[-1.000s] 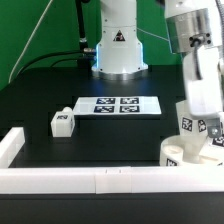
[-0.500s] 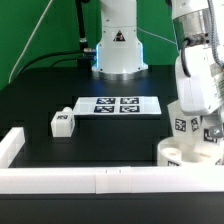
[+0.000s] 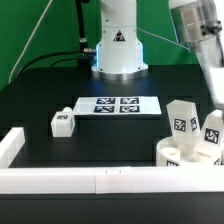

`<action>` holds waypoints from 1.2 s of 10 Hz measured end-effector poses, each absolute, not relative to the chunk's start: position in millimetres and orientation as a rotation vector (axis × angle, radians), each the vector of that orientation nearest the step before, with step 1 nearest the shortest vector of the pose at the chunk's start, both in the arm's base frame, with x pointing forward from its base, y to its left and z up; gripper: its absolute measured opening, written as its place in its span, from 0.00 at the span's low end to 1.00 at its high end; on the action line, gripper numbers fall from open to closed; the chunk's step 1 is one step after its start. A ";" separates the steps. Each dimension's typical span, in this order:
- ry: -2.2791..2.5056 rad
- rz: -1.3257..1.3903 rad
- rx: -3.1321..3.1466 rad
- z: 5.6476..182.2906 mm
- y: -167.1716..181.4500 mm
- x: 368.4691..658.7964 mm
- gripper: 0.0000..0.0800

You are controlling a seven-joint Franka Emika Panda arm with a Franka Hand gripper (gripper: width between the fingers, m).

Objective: Assemble stool

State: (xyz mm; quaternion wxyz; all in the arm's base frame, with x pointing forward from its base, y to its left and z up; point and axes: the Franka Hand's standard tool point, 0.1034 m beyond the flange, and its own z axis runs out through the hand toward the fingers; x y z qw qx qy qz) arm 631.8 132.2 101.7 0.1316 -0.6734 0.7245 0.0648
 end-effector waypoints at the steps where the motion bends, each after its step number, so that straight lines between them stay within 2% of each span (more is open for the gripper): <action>1: 1.972 0.172 -2.080 107.6 133.7 631.9 0.81; 5: 1.639 0.115 -2.356 106.0 131.8 630.9 0.81; 6: 1.425 0.089 -2.535 110.9 130.6 631.2 0.81; 8: 0.949 0.012 -2.781 108.4 128.0 633.4 0.81; 12: 0.724 -0.079 -2.863 107.8 128.5 631.7 0.81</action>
Offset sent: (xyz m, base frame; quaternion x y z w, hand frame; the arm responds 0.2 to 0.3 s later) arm 0.0000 0.0000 0.0000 0.0000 0.0000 -0.1296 0.9916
